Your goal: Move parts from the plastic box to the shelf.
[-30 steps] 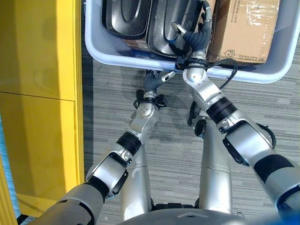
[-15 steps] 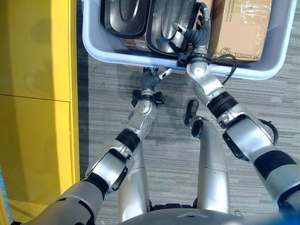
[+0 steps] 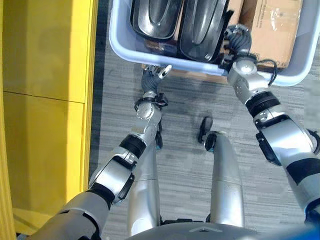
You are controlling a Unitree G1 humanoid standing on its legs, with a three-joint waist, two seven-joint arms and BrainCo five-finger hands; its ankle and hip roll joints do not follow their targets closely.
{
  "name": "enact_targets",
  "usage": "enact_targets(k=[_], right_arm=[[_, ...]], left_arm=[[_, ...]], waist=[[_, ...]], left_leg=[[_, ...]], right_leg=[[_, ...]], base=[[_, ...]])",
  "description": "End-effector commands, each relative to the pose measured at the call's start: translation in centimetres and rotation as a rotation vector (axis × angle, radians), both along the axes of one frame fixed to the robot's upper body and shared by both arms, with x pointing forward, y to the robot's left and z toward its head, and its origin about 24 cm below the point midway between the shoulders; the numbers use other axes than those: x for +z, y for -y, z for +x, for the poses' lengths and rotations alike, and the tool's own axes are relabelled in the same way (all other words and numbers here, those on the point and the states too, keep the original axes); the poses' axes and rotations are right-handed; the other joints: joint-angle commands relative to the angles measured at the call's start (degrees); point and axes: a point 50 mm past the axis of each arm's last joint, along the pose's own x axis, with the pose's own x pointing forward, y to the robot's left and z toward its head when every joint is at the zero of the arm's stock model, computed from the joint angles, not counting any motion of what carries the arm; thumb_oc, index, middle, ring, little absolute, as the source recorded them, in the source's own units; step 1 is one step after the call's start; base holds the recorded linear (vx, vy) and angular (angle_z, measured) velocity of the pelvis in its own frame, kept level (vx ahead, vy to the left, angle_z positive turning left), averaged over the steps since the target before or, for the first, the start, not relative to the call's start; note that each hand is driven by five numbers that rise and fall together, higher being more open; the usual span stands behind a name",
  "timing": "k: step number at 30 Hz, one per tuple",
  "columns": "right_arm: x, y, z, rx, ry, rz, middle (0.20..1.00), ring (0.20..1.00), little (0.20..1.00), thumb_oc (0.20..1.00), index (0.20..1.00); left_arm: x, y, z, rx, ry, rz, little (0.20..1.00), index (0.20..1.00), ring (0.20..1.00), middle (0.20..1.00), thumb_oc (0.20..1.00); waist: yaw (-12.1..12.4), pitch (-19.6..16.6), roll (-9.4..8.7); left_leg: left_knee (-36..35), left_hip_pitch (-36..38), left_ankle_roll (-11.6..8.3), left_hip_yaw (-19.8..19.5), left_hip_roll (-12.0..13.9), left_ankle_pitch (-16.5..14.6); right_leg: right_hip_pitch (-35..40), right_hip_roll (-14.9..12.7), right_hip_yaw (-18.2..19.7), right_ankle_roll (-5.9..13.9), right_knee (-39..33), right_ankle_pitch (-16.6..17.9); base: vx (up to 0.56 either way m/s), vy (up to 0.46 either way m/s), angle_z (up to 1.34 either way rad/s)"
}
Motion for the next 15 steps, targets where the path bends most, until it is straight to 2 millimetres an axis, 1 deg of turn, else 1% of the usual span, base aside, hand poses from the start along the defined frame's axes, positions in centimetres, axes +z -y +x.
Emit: enact_targets(k=[1, 5, 12, 13, 15], right_arm=[[-11.4, 2.0, -1.4, -0.046, -0.432, -0.118, 0.200, 0.200, 0.200, 0.200, 0.200], [-11.2, 2.3, -1.4, -0.039, -0.413, -0.156, 0.200, 0.200, 0.200, 0.200, 0.200], [-10.7, 2.2, -1.1, 0.000, -0.407, -0.174, 0.200, 0.200, 0.200, 0.200, 0.200], [-9.9, 2.2, -1.0, -0.006, -0.359, -0.154, 0.200, 0.200, 0.200, 0.200, 0.200], [-9.3, 2.1, -0.8, -0.011, -0.330, -0.157, 0.200, 0.200, 0.200, 0.200, 0.200]], left_arm=[[4.9, 0.7, 0.4, -0.024, 0.198, -0.044, 1.000, 1.000, 1.000, 1.000, 1.000], [4.9, 0.4, 0.4, -0.022, 0.200, -0.044, 1.000, 1.000, 1.000, 1.000, 1.000], [5.0, -0.1, 0.5, -0.027, 0.202, -0.036, 1.000, 1.000, 1.000, 1.000, 1.000], [4.9, -0.2, 0.6, -0.032, 0.203, -0.030, 1.000, 1.000, 1.000, 1.000, 1.000], [5.0, -0.2, 0.6, -0.034, 0.206, -0.031, 1.000, 1.000, 1.000, 1.000, 1.000]], waist=[[2.22, 5.92, 3.64], [2.16, 5.92, 3.65], [2.23, 5.92, 3.75], [2.30, 5.92, 3.93], [2.31, 5.92, 4.00]], left_leg=[[-2.89, 1.62, 0.80, 1.02, 0.25, -2.47], [-2.70, 1.71, 0.76, 1.01, 0.32, -2.54], [-2.74, 2.36, 0.70, 1.06, 0.35, -2.62], [-3.00, 3.07, 0.67, 1.10, 0.26, -2.59], [-3.26, 3.39, 0.64, 1.19, 0.20, -2.48]], right_leg=[[0.95, 0.92, 0.41, 0.54, 4.73, -1.03], [0.97, 0.91, 0.43, 0.53, 4.86, -1.02], [1.48, 0.91, 0.45, 0.47, 4.69, -0.97], [2.01, 0.97, 0.46, 0.45, 4.42, -0.91], [2.31, 0.93, 0.42, 0.51, 4.17, -0.81]], base=[[-0.01, -0.004, 0.05], [0.00, 0.000, 0.00], [0.00, -0.003, 0.00], [-0.03, -0.015, 0.00], [-0.02, -0.004, 0.00]])
